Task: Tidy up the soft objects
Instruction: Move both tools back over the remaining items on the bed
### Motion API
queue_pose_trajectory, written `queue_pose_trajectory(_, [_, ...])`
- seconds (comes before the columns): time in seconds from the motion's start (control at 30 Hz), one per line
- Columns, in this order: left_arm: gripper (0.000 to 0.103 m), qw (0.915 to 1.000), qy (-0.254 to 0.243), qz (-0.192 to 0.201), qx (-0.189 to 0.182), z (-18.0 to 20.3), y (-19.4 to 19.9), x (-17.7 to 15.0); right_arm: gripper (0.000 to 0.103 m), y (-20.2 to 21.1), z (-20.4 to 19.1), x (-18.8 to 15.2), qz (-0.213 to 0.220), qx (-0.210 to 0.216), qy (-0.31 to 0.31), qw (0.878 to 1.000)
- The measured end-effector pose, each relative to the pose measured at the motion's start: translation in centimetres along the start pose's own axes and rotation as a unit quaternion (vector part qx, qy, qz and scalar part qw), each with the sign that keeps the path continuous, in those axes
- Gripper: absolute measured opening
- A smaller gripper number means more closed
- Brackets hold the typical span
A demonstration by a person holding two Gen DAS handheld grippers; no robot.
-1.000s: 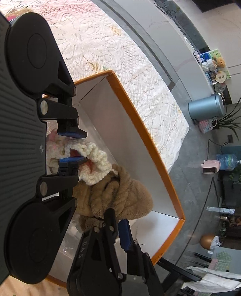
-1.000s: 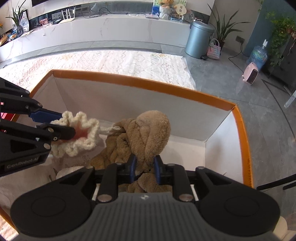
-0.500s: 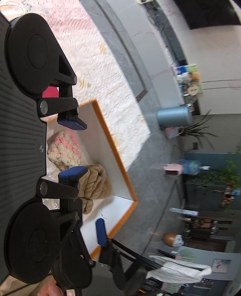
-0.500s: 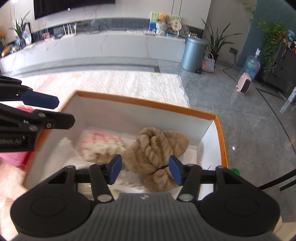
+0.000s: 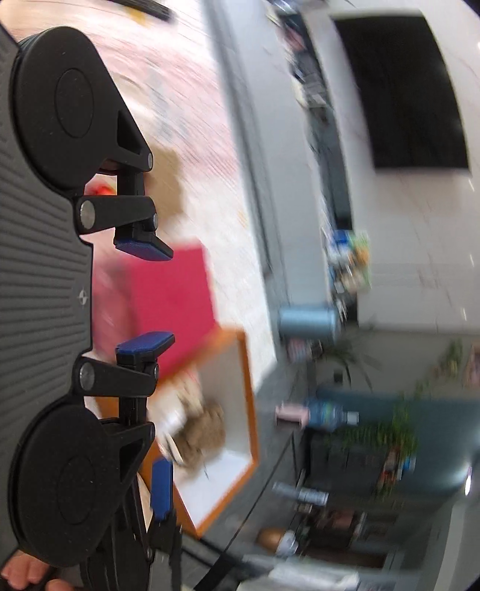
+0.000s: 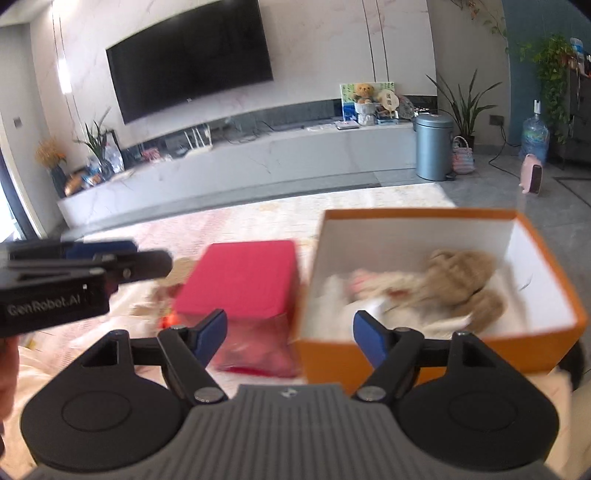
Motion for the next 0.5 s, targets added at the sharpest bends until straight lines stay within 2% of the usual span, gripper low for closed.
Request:
queue_pose_trajectory(0.1, [0.049, 0.9988, 0.016, -0.029, 0.037, -2.9, 0.7, -1.9, 0.073, -0.1, -2.5, -1.8, -0.010, 0.005, -0.023, 1.000])
queue_pose_trajectory(0.13, [0.049, 0.9980, 0.022, -0.032, 0.050, -3.9, 1.3, -2.4, 0.069, -0.1, -3.2, -2.3, -0.017, 0.009, -0.026, 0.999])
queue_pose_trajectory(0.2, [0.049, 0.9964, 0.042, -0.034, 0.065, -5.6, 2.1, -3.0, 0.066, -0.1, -4.7, -3.2, -0.031, 0.015, -0.023, 0.999])
queue_pose_trajectory(0.33, [0.049, 0.9910, 0.071, -0.058, 0.098, -8.5, 3.0, -4.5, 0.066, -0.8, -7.4, -4.4, -0.050, 0.034, -0.017, 0.998])
queue_pose_trajectory(0.5, [0.049, 0.9878, 0.088, -0.060, 0.113, -11.1, 4.7, -5.8, 0.065, -2.4, -11.2, -5.3, -0.077, 0.059, 0.020, 0.995])
Point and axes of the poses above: each gripper's, at about its wrist camera, not at the fingertips, and y roughly against the way its jaws point, z to its right, x to its top, the point moved 2 cm from there along -y, roughly the way its jaws point, and after that the axes turned 11 degrees about z, right-handed, at the moved point
